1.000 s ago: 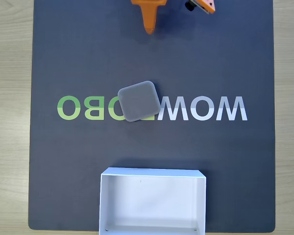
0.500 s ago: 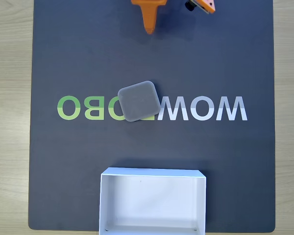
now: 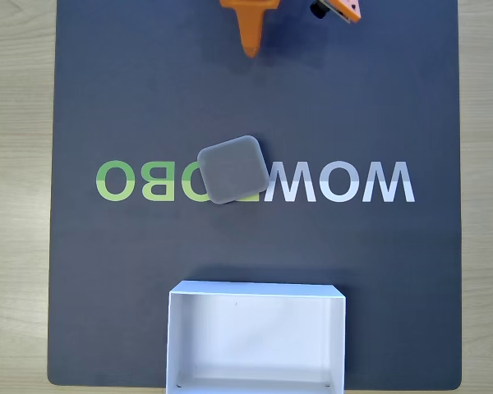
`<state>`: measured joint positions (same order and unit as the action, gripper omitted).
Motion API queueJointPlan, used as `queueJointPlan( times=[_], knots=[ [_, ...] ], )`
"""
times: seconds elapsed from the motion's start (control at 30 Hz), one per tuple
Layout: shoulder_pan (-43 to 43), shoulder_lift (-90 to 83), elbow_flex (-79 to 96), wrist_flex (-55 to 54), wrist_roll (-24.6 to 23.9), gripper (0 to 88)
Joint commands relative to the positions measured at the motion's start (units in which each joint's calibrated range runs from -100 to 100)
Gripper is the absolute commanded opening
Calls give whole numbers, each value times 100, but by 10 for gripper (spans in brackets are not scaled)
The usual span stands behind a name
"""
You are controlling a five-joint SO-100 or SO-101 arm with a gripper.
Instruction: Grab the usb to bin
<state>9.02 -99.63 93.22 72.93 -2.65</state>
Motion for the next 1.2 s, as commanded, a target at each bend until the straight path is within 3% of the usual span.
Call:
queueJointPlan(
  times=[0.0,0.83,1.17],
  knots=[
    [-10,48,-144,70,-19,9],
    [-10,158,-216,-17,18,9],
    [-10,3193,-2484,-1510,23,9]
  ],
)
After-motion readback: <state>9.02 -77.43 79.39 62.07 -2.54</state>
